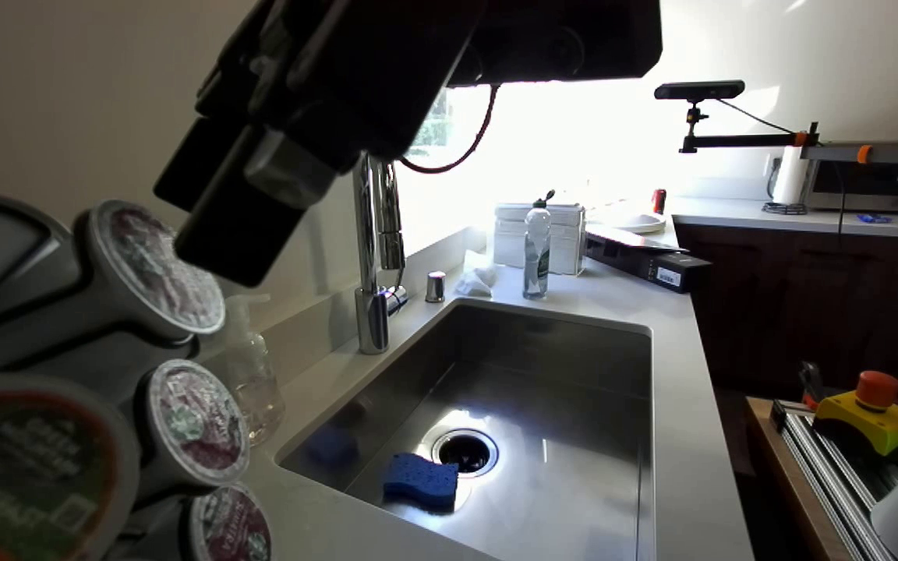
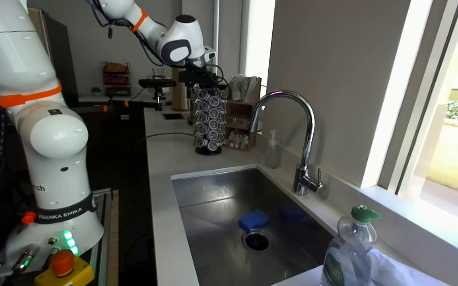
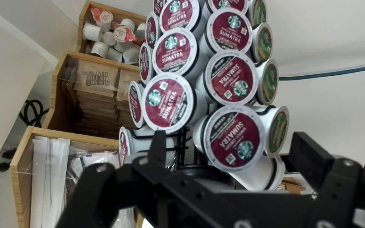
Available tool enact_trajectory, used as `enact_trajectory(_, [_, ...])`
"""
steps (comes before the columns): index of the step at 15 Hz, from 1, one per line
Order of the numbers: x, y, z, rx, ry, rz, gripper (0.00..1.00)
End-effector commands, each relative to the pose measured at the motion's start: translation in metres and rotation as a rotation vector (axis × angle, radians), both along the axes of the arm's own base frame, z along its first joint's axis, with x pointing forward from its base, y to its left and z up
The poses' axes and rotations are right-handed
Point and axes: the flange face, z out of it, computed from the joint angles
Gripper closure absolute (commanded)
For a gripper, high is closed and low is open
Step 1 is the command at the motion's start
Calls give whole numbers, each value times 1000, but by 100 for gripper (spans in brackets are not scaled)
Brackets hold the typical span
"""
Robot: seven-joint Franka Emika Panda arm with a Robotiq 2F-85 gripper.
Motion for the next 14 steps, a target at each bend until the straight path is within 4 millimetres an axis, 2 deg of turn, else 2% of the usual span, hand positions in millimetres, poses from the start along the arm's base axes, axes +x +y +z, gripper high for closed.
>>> enact_trajectory(1, [-13,3,-3,4,-35,-36,0])
enact_trajectory(14, [-27,10,-10,10,-90,-90,0])
